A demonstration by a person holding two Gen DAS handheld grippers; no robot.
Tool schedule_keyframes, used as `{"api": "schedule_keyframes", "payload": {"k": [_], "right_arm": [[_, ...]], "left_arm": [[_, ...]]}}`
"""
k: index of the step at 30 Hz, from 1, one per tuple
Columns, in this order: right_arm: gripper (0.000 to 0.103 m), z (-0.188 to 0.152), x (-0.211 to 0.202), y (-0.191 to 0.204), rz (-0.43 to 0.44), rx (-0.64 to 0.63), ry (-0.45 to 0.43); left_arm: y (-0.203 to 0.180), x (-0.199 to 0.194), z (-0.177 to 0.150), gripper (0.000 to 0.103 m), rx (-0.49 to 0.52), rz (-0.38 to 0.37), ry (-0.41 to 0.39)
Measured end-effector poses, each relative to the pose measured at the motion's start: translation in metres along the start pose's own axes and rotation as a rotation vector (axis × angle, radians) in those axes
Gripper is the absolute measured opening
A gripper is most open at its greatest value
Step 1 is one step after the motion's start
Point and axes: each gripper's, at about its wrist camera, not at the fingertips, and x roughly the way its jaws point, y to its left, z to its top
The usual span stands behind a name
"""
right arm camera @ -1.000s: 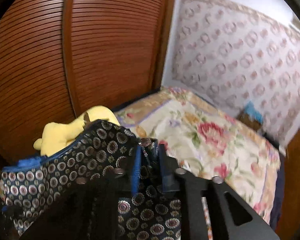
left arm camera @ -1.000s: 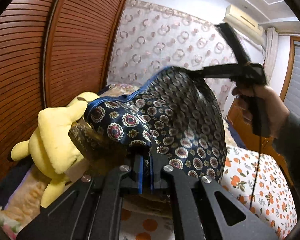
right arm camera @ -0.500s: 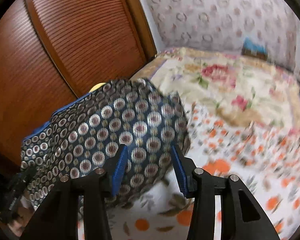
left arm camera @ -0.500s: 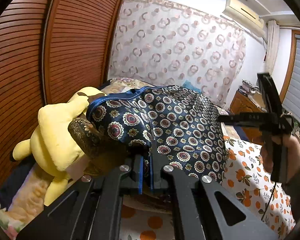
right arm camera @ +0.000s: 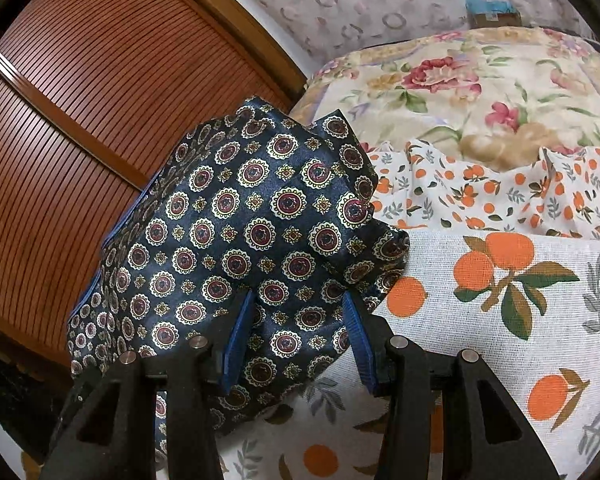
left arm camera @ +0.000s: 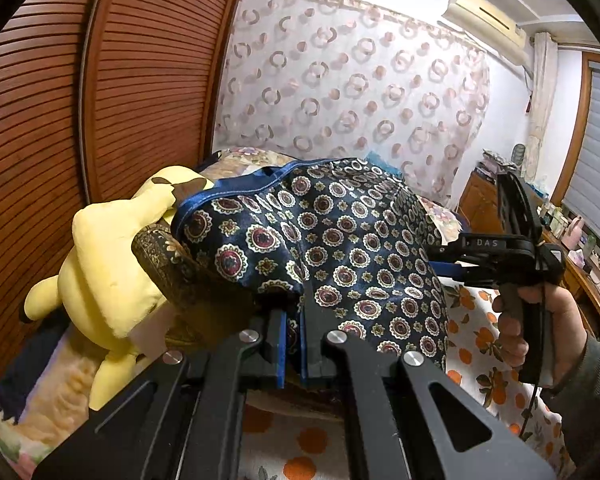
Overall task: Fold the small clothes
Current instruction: 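Carry the folded shirt with both tools toward the mustard cloth by the plush toy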
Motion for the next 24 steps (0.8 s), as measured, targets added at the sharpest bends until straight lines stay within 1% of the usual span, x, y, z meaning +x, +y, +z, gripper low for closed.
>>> {"api": "schedule_keyframes", "payload": {"k": [1, 2, 3, 4, 6, 8, 9, 10, 11, 12, 14, 16, 19, 20, 22, 24], "right_arm": [[0.046, -0.001, 0.001, 0.0, -0.003, -0.008, -0.002], [0.041, -0.003, 0.001, 0.0, -0.009, -0.014, -0.001], [0.039, -0.005, -0.003, 0.003, -0.014, -0.02, 0.006], [0.039, -0.005, -0.006, 0.005, -0.017, -0.024, 0.009], [0.039, -0.005, -0.013, 0.003, -0.034, -0.028, 0.002], [0.039, -0.005, -0.03, 0.007, -0.084, -0.052, -0.029], [0.039, -0.004, -0.038, 0.007, -0.091, -0.061, -0.043], [0.04, -0.002, -0.045, 0.008, -0.087, -0.068, -0.057], [0.045, 0.0, -0.052, 0.01, -0.089, -0.078, -0.071], [0.045, 0.002, -0.058, 0.012, -0.095, -0.087, -0.085], [0.045, 0.007, -0.071, 0.017, -0.094, -0.101, -0.112], [0.045, 0.012, -0.083, 0.021, -0.093, -0.108, -0.146], [0.045, 0.014, -0.099, 0.027, -0.069, -0.098, -0.184], [0.045, 0.012, -0.104, 0.03, -0.053, -0.097, -0.196], [0.046, 0.001, -0.114, 0.038, -0.032, -0.138, -0.216], [0.052, -0.014, -0.117, 0.044, -0.042, -0.203, -0.218]], "left_arm": [[-0.001, 0.0, 0.001, 0.005, 0.004, -0.012, 0.003], [-0.004, -0.002, 0.003, 0.005, 0.005, -0.041, -0.004], [-0.007, -0.004, 0.007, 0.005, 0.007, -0.07, -0.011], [-0.011, -0.007, 0.012, 0.005, 0.015, -0.083, -0.016], [-0.024, -0.016, 0.03, 0.005, 0.042, -0.121, -0.048], [-0.033, -0.022, 0.046, 0.005, 0.062, -0.15, -0.07], [-0.042, -0.025, 0.059, 0.005, 0.083, -0.17, -0.084], [-0.048, -0.027, 0.069, 0.005, 0.099, -0.181, -0.094], [-0.053, -0.027, 0.078, 0.005, 0.114, -0.189, -0.1], [-0.062, -0.028, 0.093, 0.005, 0.142, -0.2, -0.11], [-0.074, -0.023, 0.116, 0.005, 0.188, -0.212, -0.119], [-0.082, -0.013, 0.141, 0.005, 0.21, -0.214, -0.106], [-0.093, 0.003, 0.176, 0.005, 0.241, -0.187, -0.097], [-0.096, 0.006, 0.185, 0.005, 0.25, -0.186, -0.093], [-0.101, 0.011, 0.198, 0.005, 0.267, -0.179, -0.086], [-0.102, 0.015, 0.203, 0.005, 0.272, -0.175, -0.08]]}}
